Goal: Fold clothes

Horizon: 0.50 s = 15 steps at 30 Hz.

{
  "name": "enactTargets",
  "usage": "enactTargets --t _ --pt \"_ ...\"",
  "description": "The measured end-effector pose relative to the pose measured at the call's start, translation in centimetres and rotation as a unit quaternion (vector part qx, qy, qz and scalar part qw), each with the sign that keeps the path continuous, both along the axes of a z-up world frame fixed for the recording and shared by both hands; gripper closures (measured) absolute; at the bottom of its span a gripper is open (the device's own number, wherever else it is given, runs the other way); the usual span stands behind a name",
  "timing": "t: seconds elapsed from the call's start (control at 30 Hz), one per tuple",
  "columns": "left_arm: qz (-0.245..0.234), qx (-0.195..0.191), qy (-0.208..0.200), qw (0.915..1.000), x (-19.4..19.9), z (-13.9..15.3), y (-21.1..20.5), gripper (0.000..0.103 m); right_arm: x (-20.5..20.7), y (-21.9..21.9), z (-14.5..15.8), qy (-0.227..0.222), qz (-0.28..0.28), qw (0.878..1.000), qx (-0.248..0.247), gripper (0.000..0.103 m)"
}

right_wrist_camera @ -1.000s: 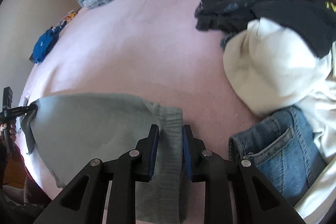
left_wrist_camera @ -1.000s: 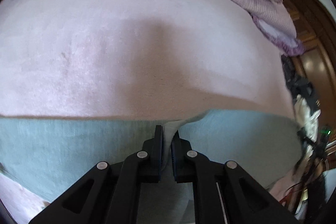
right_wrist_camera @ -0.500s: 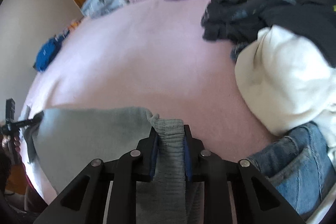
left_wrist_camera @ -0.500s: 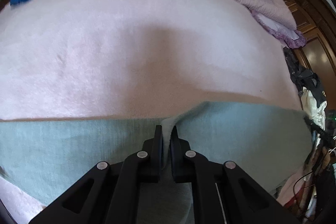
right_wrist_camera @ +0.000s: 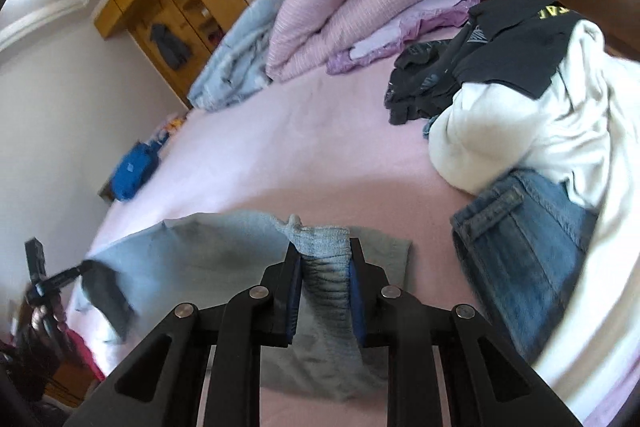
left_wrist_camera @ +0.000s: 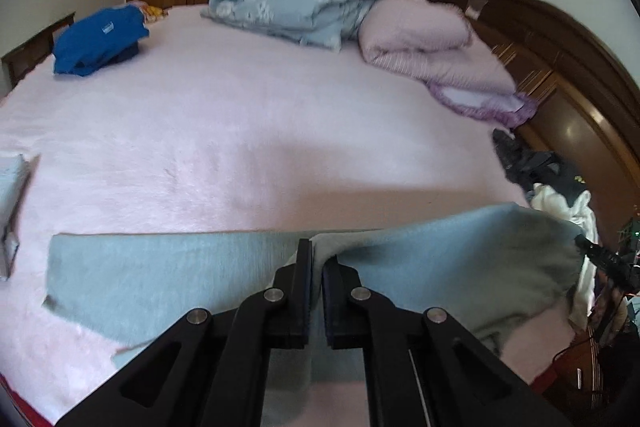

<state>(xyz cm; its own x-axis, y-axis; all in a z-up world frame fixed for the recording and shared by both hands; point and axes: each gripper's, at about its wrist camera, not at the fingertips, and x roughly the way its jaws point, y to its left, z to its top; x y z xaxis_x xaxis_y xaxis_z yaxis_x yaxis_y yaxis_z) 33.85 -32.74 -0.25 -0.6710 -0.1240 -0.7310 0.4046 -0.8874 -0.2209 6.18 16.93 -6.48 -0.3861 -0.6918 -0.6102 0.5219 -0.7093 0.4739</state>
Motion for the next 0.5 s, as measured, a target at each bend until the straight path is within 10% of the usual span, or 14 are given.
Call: enactTargets --t 0.5 --pt "0.023 0.041 0.058 0.9972 11.1 4.4 3.8 0.100 6.7 6.1 2.5 0.025 -0.012 0.999 -0.028 0.082"
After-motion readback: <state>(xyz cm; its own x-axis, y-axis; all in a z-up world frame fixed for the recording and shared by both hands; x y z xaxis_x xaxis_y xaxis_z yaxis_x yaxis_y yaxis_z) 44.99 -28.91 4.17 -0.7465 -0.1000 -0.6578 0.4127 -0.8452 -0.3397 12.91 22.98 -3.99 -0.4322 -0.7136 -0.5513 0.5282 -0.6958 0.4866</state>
